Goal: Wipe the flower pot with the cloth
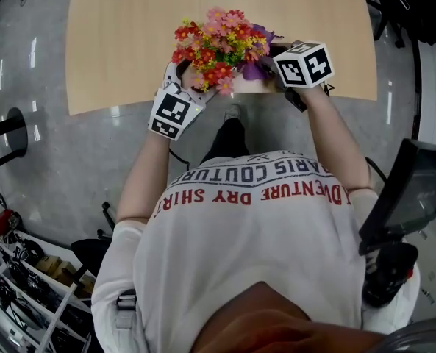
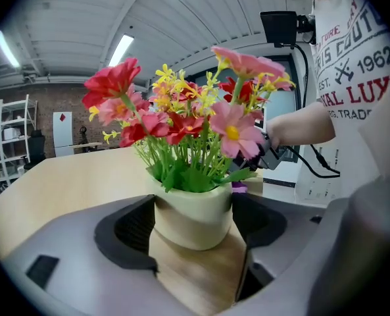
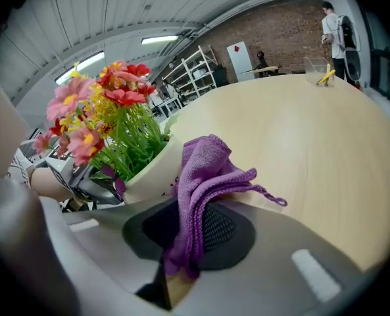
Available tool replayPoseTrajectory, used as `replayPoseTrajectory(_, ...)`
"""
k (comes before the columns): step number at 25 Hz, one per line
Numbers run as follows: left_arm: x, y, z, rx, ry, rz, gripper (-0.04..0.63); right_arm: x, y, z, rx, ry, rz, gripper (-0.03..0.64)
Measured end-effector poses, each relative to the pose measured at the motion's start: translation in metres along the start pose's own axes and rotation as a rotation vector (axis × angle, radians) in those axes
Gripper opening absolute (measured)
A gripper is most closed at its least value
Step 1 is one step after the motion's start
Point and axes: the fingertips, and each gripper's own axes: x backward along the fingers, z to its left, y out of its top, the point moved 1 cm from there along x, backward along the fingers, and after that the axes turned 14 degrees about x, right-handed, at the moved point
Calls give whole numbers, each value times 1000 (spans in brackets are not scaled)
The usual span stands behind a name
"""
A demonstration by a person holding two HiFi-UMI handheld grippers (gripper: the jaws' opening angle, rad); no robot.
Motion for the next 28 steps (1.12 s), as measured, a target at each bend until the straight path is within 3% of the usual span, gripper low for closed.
replayPoseTrajectory(4, -4, -9, 2, 21, 31, 35, 364, 7, 2, -6, -33, -29, -69, 60)
replayPoseTrajectory(6, -3, -13, 2, 55, 71, 19, 396, 14, 1, -5, -45, -37, -104, 60)
replayPoseTrajectory(10, 5, -12, -11, 98, 227, -69, 403, 37, -9, 12, -46, -37, -148, 60)
replayPoseTrajectory(17, -3, -22, -31, 238, 409, -102, 403, 74, -43, 46, -58, -34, -165, 60)
replayPoseTrajectory(22, -8, -10, -31, 253, 521, -159, 403, 94, -60, 52, -84, -49, -172, 60)
replayPoseTrajectory(28, -17, -6, -23, 276, 613, -152, 403, 99, -67, 62, -93, -28, -178, 60)
